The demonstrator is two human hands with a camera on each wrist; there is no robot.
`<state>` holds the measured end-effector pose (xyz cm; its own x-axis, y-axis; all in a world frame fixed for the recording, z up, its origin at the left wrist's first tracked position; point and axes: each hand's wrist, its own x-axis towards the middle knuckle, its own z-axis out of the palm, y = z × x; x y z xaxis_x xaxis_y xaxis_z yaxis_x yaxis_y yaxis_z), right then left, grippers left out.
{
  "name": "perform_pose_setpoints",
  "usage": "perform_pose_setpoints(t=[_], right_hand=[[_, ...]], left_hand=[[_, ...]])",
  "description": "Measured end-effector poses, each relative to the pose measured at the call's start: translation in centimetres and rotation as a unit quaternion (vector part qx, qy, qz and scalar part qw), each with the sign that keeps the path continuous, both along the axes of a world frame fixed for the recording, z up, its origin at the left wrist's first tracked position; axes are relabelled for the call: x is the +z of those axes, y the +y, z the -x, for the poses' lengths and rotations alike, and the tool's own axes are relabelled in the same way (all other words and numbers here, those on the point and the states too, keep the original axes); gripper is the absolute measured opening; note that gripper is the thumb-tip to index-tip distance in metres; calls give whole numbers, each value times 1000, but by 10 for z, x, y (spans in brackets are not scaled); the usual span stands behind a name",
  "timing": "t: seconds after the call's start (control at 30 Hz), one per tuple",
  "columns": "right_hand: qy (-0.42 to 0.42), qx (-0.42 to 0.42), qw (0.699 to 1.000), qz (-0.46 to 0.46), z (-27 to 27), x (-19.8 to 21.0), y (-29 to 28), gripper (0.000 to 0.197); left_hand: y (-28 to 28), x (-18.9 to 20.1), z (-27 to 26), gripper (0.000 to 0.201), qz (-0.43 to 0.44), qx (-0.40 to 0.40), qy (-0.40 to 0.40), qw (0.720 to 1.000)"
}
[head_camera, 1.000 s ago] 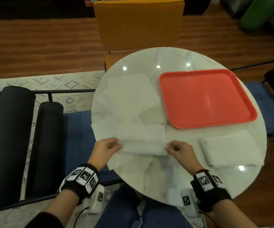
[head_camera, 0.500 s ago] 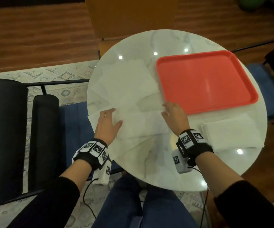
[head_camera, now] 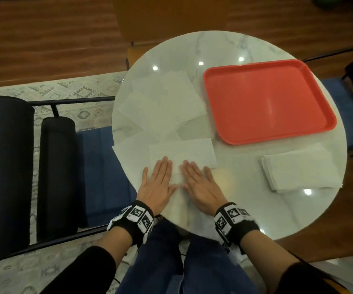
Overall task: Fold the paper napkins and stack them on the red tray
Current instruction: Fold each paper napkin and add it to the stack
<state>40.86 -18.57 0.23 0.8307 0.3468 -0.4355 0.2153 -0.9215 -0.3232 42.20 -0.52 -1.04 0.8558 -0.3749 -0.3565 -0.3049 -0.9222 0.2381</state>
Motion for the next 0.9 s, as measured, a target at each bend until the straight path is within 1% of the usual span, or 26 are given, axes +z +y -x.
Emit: perform_pose_setpoints(t=[0.07,0.17,0.23,0.3,0.33,0.4,0.43,0.53,0.6,0.67,0.73,0.77,0.8,0.83,0.9], right_hand=[[-12,-16,1000,21,1,1,-19,75],[5,-64,996,57,4,3,-48,56],[-19,-74,995,64,6,0,-60,54],[-99,-83,990,58,3,0,-62,55],[-150,-82,984,55,1,-2,-60,47],[-249,-86,963,58,-7,-6,-55,19],[-262,-97,958,60,-13,-5,-51,15],[-225,-119,965,61,-23,-1,-44,20],[-194,-134,970,54,-26,4,-42,12],[-202,-159,966,12,-28,14,-43,1],[-219,-161,962,-36,-27,30,-45,2],[-222,-159,960,-62,-26,41,-47,2],[-219,-160,958,-93,-25,54,-49,3],[-209,-166,956,-119,-24,67,-53,6],[-198,-195,944,-176,-20,97,-63,12]], left_hand=[[-1,-2,0,73,-5,-3,1,1000],[0,-2,0,77,-17,-10,20,1000],[0,-1,-1,81,-19,-16,19,1000],[2,-3,-1,83,-15,-18,20,1000],[2,-4,0,81,-11,-16,15,1000],[1,-4,0,75,2,-9,-7,1000],[1,-2,0,74,6,-5,-11,1000],[-1,6,-2,79,-13,0,9,1000],[-5,14,-5,74,-8,9,-1,1000],[-12,24,-10,73,23,29,-24,999],[-21,35,-17,76,42,25,-83,995],[-27,42,-21,73,49,16,-114,992],[-34,49,-25,67,56,7,-133,989],[-43,59,-29,57,72,2,-136,988],[-61,82,-38,34,138,-4,-127,982]])
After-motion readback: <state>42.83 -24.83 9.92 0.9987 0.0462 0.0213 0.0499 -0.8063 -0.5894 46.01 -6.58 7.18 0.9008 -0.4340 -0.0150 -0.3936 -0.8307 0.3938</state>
